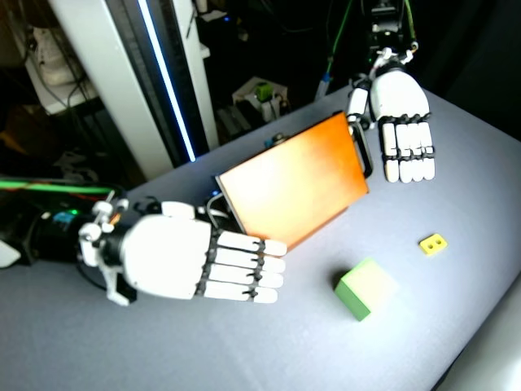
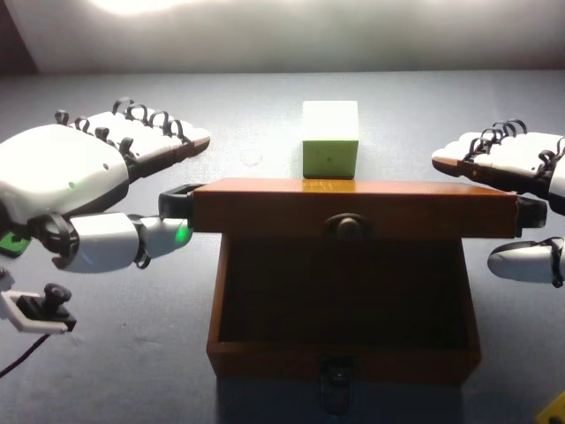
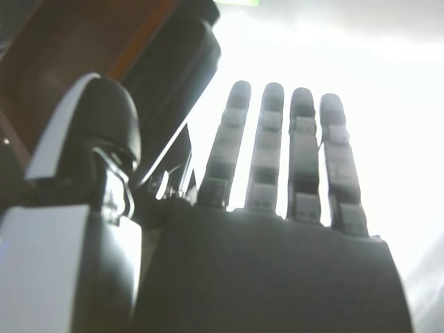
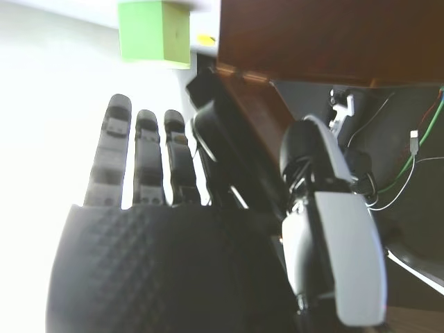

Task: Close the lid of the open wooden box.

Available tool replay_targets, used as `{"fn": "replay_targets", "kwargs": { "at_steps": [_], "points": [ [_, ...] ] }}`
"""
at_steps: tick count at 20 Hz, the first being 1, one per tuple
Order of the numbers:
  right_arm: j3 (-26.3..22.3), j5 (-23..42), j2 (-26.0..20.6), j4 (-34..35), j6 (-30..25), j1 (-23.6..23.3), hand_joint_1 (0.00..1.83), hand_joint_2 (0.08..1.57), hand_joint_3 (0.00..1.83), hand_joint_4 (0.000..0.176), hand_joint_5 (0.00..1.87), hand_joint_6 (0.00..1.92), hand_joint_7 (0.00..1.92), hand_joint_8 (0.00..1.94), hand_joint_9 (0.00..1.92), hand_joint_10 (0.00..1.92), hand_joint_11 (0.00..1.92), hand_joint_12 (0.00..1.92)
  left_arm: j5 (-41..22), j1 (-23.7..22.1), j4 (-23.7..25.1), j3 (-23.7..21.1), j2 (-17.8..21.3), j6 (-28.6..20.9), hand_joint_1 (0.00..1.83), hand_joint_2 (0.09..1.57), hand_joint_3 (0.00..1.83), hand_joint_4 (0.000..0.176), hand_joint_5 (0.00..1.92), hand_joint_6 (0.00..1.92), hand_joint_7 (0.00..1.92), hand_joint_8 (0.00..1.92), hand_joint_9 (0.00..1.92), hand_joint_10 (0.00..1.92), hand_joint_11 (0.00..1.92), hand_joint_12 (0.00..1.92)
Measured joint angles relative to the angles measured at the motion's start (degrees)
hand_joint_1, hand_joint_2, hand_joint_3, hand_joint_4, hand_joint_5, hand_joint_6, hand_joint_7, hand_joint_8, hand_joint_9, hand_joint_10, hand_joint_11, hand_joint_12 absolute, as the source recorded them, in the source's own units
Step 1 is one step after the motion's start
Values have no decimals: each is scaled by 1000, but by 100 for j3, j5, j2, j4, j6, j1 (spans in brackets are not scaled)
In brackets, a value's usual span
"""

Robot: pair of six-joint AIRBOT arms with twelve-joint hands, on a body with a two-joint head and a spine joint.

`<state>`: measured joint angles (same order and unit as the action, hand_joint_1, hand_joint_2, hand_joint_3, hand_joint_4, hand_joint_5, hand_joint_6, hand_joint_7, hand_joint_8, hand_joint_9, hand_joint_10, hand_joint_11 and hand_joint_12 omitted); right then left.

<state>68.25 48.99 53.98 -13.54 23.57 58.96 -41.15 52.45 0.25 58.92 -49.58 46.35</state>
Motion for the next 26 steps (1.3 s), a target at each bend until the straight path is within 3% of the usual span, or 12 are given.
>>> {"fn": "replay_targets", "kwargs": {
  "at_steps": [2,6,7,9,10,12,15,19,20,22,23,26],
  "points": [
    [-31,55,-22,17,-7,22,556,1096,0,78,6,0,0,0,0,0,34,0,-9,17,35,-42,17,-15,0,1385,4,0,79,0,123,0,138,0,148,95],
    [-116,142,-57,13,-24,66,609,1071,0,90,0,0,0,0,0,0,2,0,-92,107,28,-120,85,-11,0,1409,11,0,63,0,90,0,98,0,102,81],
    [-142,221,-90,35,-26,83,673,1051,0,106,0,0,0,0,0,0,0,0,-118,151,0,-162,94,-13,53,1435,10,0,59,0,80,0,80,0,76,79],
    [-164,319,-131,44,-26,107,742,1031,0,109,0,0,0,0,0,0,0,0,-140,227,35,-197,127,-20,32,1431,5,0,62,1,91,5,94,6,62,80],
    [-170,334,-138,44,-26,107,753,1028,0,93,0,0,0,0,0,0,0,0,-157,282,13,-214,129,-17,6,1431,4,0,50,0,95,4,104,8,56,80],
    [-175,361,-138,59,-28,149,706,1028,0,103,0,0,0,0,0,0,0,0,-208,354,35,-275,190,-24,1,1437,5,0,51,4,117,11,126,14,56,80],
    [-179,356,-138,61,-26,149,681,1021,0,96,0,0,0,0,0,0,0,0,-214,439,4,-363,273,-22,0,1429,1,0,44,1,92,1,109,4,56,81],
    [-179,411,-138,175,-22,221,759,1026,0,74,0,0,0,0,0,0,0,0,-372,691,-101,-461,356,-33,21,1418,0,0,48,3,66,0,86,0,51,80],
    [-181,461,-138,240,-24,271,757,1020,0,80,0,0,0,0,0,0,0,0,-439,739,-177,-470,369,-31,8,1417,0,0,53,4,63,0,80,0,55,83],
    [-181,474,-138,289,-20,275,715,1027,0,122,0,0,0,0,0,0,0,0,-481,809,-282,-505,413,-33,5,1426,3,0,77,10,97,12,114,13,93,100],
    [-181,476,-138,293,-20,275,746,1025,0,105,0,0,0,0,0,0,0,0,-553,828,-280,-518,431,-33,6,1427,3,0,88,13,104,14,118,13,97,102],
    [-201,498,-136,326,-11,323,722,1026,0,117,0,0,0,0,0,0,0,0,-636,890,-326,-542,446,-37,35,1443,6,0,92,7,108,6,126,8,95,101]
  ]
}}
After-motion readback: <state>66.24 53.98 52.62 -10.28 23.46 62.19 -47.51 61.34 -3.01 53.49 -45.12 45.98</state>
